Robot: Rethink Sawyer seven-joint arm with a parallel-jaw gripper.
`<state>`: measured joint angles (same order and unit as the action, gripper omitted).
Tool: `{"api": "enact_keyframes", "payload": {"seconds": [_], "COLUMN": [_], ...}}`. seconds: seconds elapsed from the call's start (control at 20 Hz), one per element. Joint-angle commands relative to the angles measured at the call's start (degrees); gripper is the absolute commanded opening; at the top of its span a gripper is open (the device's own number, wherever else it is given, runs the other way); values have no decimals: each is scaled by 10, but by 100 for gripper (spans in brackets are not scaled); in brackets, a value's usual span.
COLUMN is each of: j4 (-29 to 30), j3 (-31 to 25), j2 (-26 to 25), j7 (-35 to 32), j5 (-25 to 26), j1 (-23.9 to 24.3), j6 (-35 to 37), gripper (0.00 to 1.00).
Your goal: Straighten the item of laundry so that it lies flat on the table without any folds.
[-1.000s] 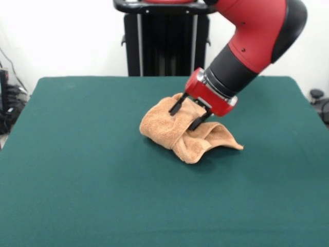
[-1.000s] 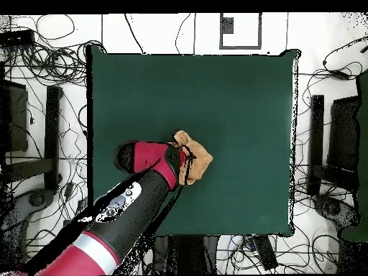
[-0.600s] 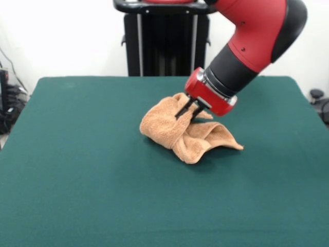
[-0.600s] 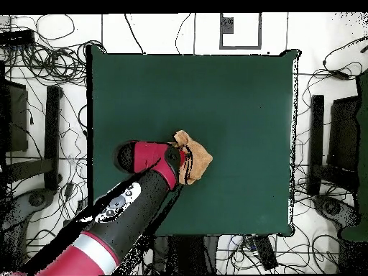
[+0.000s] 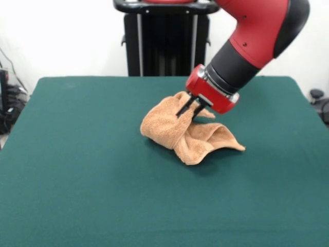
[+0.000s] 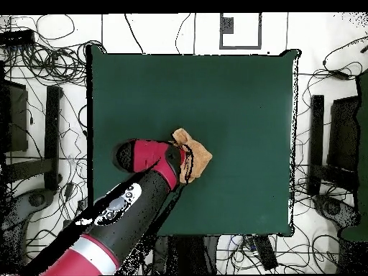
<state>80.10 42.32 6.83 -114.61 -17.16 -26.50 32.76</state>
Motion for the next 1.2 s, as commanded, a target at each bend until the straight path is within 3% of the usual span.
{"api": "enact_keyframes", "payload": {"seconds": [0.05,0.6,1.2], "j4": [13,69,104], "j3": [-75,-135,-166], "j2": [25,111,140], "j7": [-129,-94,-88], "j5": [-30,-28,-10], "j1": [6,37,56], "j6": [20,-27,-71], "gripper": [0,0,0]}}
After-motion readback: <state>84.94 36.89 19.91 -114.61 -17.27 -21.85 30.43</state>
